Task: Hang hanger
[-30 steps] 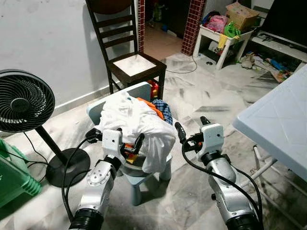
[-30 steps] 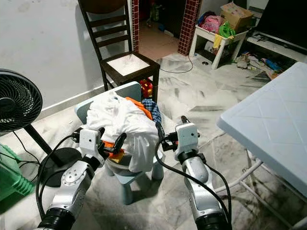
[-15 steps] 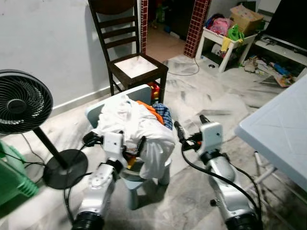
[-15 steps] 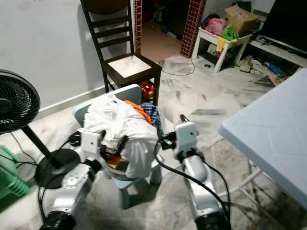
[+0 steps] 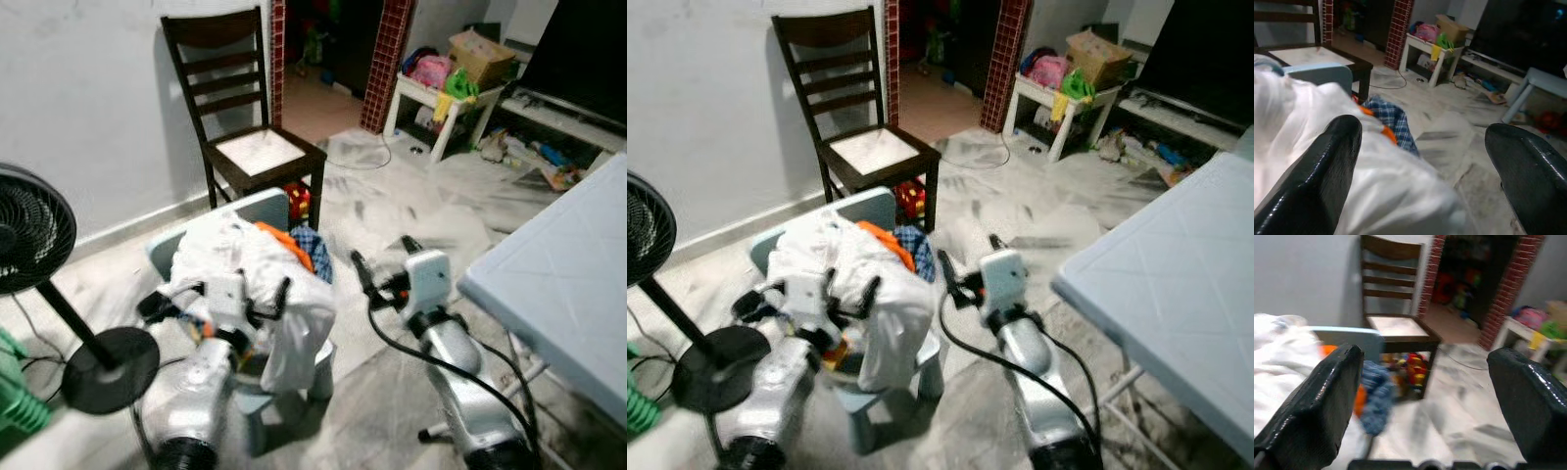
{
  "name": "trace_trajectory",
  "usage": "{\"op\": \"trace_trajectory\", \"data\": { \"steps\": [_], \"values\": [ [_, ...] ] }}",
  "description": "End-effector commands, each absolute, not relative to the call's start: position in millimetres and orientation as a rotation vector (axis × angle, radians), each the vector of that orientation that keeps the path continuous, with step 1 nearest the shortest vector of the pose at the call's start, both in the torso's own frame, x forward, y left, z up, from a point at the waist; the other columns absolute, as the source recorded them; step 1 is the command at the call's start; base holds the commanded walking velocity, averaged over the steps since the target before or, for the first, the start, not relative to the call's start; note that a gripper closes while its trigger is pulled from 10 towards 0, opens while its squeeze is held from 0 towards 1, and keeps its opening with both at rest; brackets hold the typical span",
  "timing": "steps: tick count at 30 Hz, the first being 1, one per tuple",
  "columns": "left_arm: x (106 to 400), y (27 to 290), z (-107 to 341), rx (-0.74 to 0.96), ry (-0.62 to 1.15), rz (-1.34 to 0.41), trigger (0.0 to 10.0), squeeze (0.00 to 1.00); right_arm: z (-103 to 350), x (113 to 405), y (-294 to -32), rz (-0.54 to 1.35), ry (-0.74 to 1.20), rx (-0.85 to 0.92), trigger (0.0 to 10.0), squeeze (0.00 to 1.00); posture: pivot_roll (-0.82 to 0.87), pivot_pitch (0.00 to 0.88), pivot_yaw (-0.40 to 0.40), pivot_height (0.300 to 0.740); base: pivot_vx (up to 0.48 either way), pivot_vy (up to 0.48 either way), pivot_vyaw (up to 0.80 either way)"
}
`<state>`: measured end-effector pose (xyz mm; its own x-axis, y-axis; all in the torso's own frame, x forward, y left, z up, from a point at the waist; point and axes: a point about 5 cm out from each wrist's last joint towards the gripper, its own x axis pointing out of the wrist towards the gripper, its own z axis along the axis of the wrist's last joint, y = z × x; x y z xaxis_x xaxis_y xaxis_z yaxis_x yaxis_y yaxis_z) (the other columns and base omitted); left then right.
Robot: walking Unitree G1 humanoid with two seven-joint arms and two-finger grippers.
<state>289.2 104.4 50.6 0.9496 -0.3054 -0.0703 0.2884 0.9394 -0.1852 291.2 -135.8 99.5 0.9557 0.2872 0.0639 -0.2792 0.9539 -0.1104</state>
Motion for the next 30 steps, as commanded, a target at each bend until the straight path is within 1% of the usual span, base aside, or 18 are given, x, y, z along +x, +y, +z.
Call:
{"op": "trace_trajectory", "data": {
  "steps": [1, 6, 16, 21, 22, 27, 28, 30],
  "values": [
    [292, 117, 49, -0.172, 0.112, -0.254, 10.0, 0.0, 104, 291, -126, 0.325, -0.092, -0.082, 10.0, 0.0, 0.0, 0.023, -0.087, 0.74, 0.0, 0.0, 0.0],
    [289, 115, 52, -0.231, 0.097, -0.248, 10.0, 0.0, 106, 292, -123, 0.355, -0.1, -0.105, 10.0, 0.0, 0.01, 0.024, -0.1, 0.74, 0.0, 0.0, 0.0],
    [288, 121, 62, -0.19, 0.035, -0.247, 10.0, 0.0, 107, 293, -118, 0.374, -0.1, -0.11, 10.0, 0.0, 0.03, 0.033, -0.109, 0.74, 0.0, 0.0, 0.8],
    [289, 120, 60, -0.212, 0.058, -0.236, 10.0, 0.0, 106, 292, -117, 0.378, -0.098, -0.11, 10.0, 0.0, 0.03, 0.039, -0.108, 0.74, 0.0, 0.0, 0.77],
    [289, 118, 56, -0.25, 0.081, -0.231, 10.0, 0.0, 106, 293, -117, 0.375, -0.098, -0.104, 10.0, 0.0, 0.03, 0.041, -0.109, 0.74, 0.0, 0.0, 0.0],
    [294, 112, 52, -0.311, 0.117, -0.231, 10.0, 0.0, 107, 293, -118, 0.373, -0.101, -0.103, 10.0, 0.0, 0.02, 0.043, -0.11, 0.74, 0.0, 0.0, 0.0],
    [297, 108, 50, -0.357, 0.139, -0.239, 10.0, 0.0, 108, 293, -119, 0.373, -0.102, -0.104, 10.0, 0.0, 0.02, 0.043, -0.11, 0.74, 0.0, 0.0, 0.0],
    [301, 105, 50, -0.387, 0.149, -0.244, 10.0, 0.0, 108, 293, -119, 0.372, -0.104, -0.107, 10.0, 0.0, 0.01, 0.043, -0.11, 0.74, 0.0, 0.0, 0.0]
  ]
}}
